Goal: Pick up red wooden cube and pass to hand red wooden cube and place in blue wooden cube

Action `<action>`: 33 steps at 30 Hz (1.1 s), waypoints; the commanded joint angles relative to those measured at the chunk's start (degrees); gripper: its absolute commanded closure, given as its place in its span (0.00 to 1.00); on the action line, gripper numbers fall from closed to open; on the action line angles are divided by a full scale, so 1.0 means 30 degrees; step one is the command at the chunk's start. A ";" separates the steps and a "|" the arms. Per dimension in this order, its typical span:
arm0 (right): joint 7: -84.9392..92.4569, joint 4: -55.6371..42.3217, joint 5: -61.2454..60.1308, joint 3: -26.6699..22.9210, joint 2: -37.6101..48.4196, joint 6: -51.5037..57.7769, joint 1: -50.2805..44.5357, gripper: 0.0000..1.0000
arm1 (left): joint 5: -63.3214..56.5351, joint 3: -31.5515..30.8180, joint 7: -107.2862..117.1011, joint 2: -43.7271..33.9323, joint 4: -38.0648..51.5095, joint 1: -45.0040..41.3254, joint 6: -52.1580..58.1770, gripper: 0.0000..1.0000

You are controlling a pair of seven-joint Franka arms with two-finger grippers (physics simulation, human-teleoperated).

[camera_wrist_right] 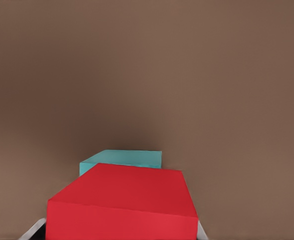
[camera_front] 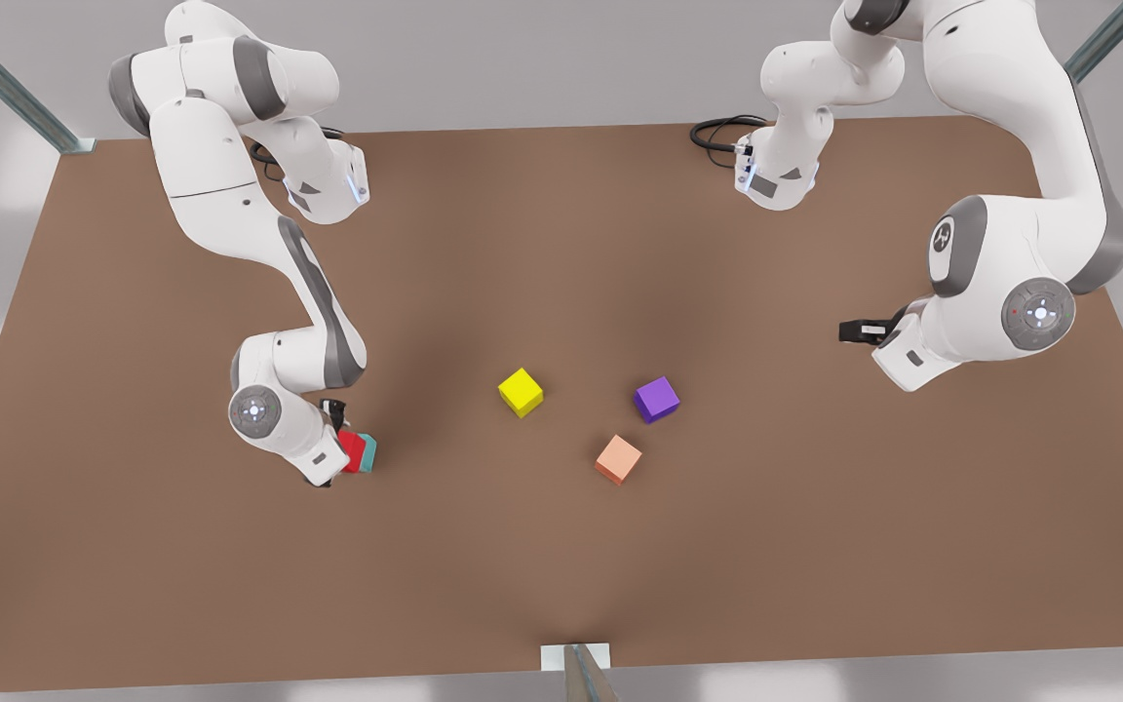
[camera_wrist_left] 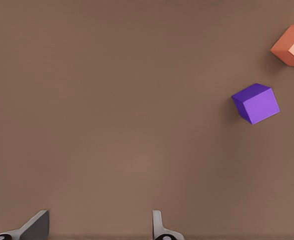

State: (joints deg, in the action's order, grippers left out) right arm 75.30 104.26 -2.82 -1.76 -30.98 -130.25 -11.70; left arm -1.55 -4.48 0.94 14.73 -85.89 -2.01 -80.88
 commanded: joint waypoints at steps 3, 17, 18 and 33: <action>0.1034 -0.0038 -0.0055 0.0000 0.0013 0.0379 -0.0056 0.00 | -0.0010 -0.0002 -0.0022 -0.0017 0.0008 -0.0004 0.0065 0.00; 0.0800 -0.0653 -0.0113 0.0029 0.1594 0.1638 -0.0144 0.00 | -0.0010 -0.0002 -0.0022 -0.0017 0.0008 -0.0004 0.0036 0.00; 0.0800 -0.0653 -0.0143 0.0059 0.1946 0.2077 -0.0144 0.00 | -0.0010 -0.0002 -0.0022 -0.0017 0.0008 -0.0004 0.0065 0.00; -2.9550 -0.9152 0.1967 0.1318 0.7423 2.0594 0.2756 0.00 | -0.0010 -0.0002 -0.0051 -0.0075 0.0067 0.0026 0.0387 0.00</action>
